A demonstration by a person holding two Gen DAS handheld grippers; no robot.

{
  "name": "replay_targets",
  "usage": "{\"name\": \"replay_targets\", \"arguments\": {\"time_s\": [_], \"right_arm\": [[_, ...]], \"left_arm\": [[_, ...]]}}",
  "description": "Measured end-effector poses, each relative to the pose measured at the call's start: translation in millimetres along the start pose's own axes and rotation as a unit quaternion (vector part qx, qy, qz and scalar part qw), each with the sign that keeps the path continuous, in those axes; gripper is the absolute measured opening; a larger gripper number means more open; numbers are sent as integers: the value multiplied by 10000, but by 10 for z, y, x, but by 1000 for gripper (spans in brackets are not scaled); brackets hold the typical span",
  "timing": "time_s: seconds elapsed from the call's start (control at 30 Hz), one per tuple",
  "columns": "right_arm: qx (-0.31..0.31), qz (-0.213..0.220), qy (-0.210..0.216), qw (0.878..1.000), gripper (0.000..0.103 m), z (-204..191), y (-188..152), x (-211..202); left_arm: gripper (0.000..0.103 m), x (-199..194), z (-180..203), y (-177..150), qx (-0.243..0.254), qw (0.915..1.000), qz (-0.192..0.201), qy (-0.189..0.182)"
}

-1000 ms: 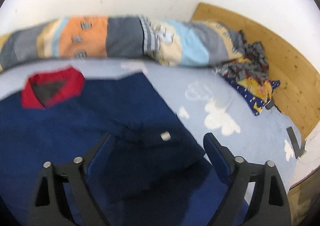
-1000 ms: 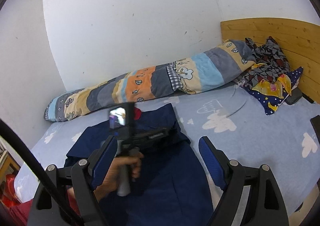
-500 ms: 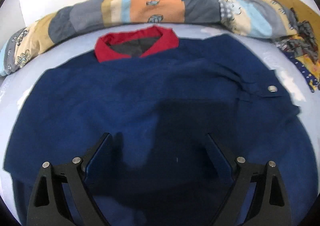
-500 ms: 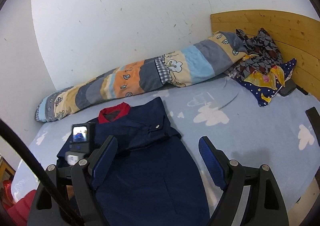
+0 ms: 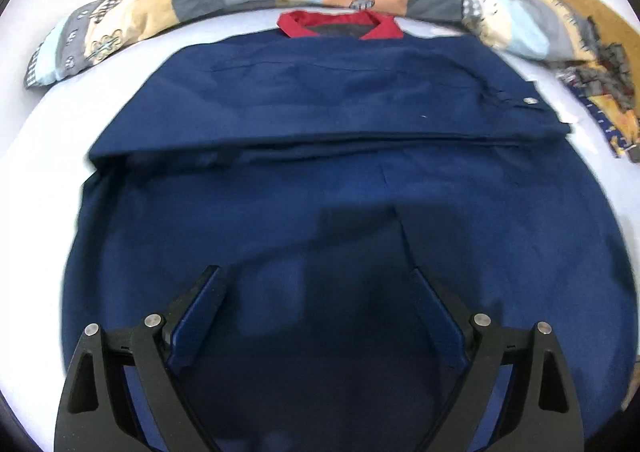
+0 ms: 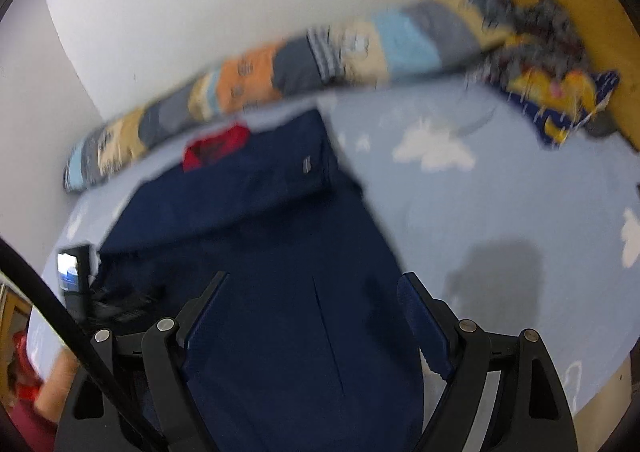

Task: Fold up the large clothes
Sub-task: 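Grasp the shirt hem with the left gripper while the right gripper grasps the hem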

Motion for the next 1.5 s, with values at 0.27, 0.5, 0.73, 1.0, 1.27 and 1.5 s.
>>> {"name": "replay_targets", "arguments": {"time_s": [0.27,0.5,0.73,1.0,1.27,1.5], "right_arm": [[853,-573,-36,9947,87,700,-344,175],[1104,-995,-37,9889,87,925,-686,212],[1344,-1106,103,9847,87,1100,-1016,62],[1574,-1048,325,9814,87,1081,-1224,-8],[1282,-1034,372,9856,87,845,-1336,5],[1276,-997,321,9863,84,899,-1398,-64]], "left_arm": [[92,-319,-731,-965,-450,9966,-600,332],[92,-867,-1021,-1466,-768,9967,-228,114],[92,-1036,-1417,-2093,-1476,9879,-469,-45],[65,-1095,-1183,-2263,-2037,9649,-646,-1528],[32,-919,-1075,-2195,-1647,9805,-662,-839],[24,-1137,-1502,-2215,-1807,9829,-326,-147]]}}
Point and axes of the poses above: each gripper's, at about its wrist camera, not at the fingertips, and x roughly the way its jaws point, z to its right, y to its top, the point moved 8 cm from there along x, roughly the way its jaws point, and after that the axes turned 9 degrees about y, right-handed, at the moved point
